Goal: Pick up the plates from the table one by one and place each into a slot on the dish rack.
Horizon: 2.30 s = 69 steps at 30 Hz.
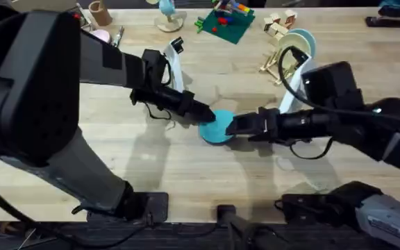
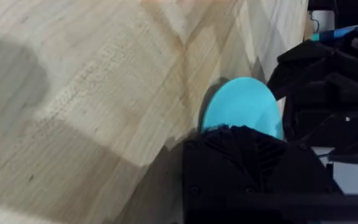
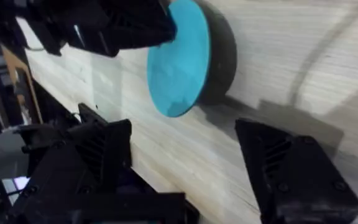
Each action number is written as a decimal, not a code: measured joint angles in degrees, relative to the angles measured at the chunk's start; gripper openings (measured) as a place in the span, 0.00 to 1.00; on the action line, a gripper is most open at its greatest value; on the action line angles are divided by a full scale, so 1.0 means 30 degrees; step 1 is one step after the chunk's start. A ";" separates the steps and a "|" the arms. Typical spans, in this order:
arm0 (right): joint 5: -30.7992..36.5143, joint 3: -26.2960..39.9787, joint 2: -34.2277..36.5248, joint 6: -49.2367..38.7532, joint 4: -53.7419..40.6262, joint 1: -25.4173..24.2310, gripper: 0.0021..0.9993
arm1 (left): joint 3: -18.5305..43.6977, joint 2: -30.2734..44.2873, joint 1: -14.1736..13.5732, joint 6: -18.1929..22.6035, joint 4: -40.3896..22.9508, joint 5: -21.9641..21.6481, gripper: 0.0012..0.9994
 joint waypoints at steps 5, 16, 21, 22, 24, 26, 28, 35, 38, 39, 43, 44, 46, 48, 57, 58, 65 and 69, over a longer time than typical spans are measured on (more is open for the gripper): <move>0.0672 -0.0634 0.0004 0.1593 0.1467 0.0662 1.00 | 0.0000 -0.0001 0.0000 0.0000 0.0000 0.0000 0.04; 0.3274 -0.1126 0.0006 0.5086 0.2910 0.2009 0.95 | 0.0000 -0.0001 0.0000 0.0000 0.0000 0.0000 0.04; 0.4765 -0.1140 0.0004 0.7177 0.3753 0.3045 0.95 | 0.0000 0.0007 0.0000 0.0000 0.0000 0.0000 0.04; 0.5112 -0.1140 0.0002 0.7693 0.3841 0.3312 0.95 | 0.0000 0.0001 0.0000 0.0000 0.0000 0.0000 0.04; 0.5991 -0.1140 0.0003 0.8814 0.3860 0.3925 0.95 | 0.0000 -0.0001 0.0000 0.0000 0.0000 0.0005 0.04; 0.6917 -0.1148 0.0007 0.9981 0.3882 0.4601 0.95 | 0.0000 -0.0001 0.0000 0.0000 0.0000 0.0000 0.04; 0.7809 -0.1148 0.0000 1.1035 0.3943 0.5202 0.95 | 0.0000 0.0004 0.0000 0.0000 0.0000 0.0002 0.04; 1.0711 -0.1148 -0.0074 1.4354 0.3999 0.6859 0.92 | 0.0000 -0.0001 0.0000 0.0000 0.0000 0.0000 0.04; 1.1487 -0.1148 -0.0048 1.5542 0.4126 0.7270 0.92 | 0.0000 -0.0001 0.0000 0.0000 0.0000 0.0000 0.04; 1.1675 -0.1148 0.0052 1.5839 0.4300 0.7370 0.92 | 0.0000 -0.0001 0.0000 0.0000 0.0000 0.0007 0.04; 1.1994 -0.1148 0.0854 1.6481 0.5653 0.7680 0.89 | 0.0000 -0.0001 0.0000 0.0000 0.0000 0.0000 0.04; 1.2050 -0.1148 0.1084 1.6614 0.5985 0.7730 0.88 | 0.0000 -0.0001 0.0000 0.0000 0.0000 0.0000 0.04; 1.2074 -0.1148 0.1471 1.6782 0.6510 0.7764 0.84 | 0.0000 -0.0001 0.0000 0.0000 0.0000 0.0000 0.04; 1.2074 -0.1148 0.1893 1.6893 0.6964 0.7776 0.76 | 0.0000 -0.0001 0.0000 0.0000 0.0000 0.0000 0.04; 1.2001 -0.1155 0.3091 1.7258 0.7797 0.7886 0.27 | 0.0000 -0.0001 0.0000 0.0000 0.0000 0.0007 0.04; 1.1965 -0.1155 0.3082 1.7249 0.7902 0.7893 0.20 | 0.0000 -0.0001 0.0000 -0.0007 0.0000 0.0000 0.04; 1.1776 -0.1140 0.2623 1.7381 0.8562 0.7894 0.04 | 0.0095 -0.0001 0.0321 0.0000 0.0220 0.0189 0.04; 1.1790 -0.1140 0.2623 1.7386 0.8640 0.7894 0.04 | 0.0109 0.0004 0.0324 -0.0025 0.0222 0.0182 0.04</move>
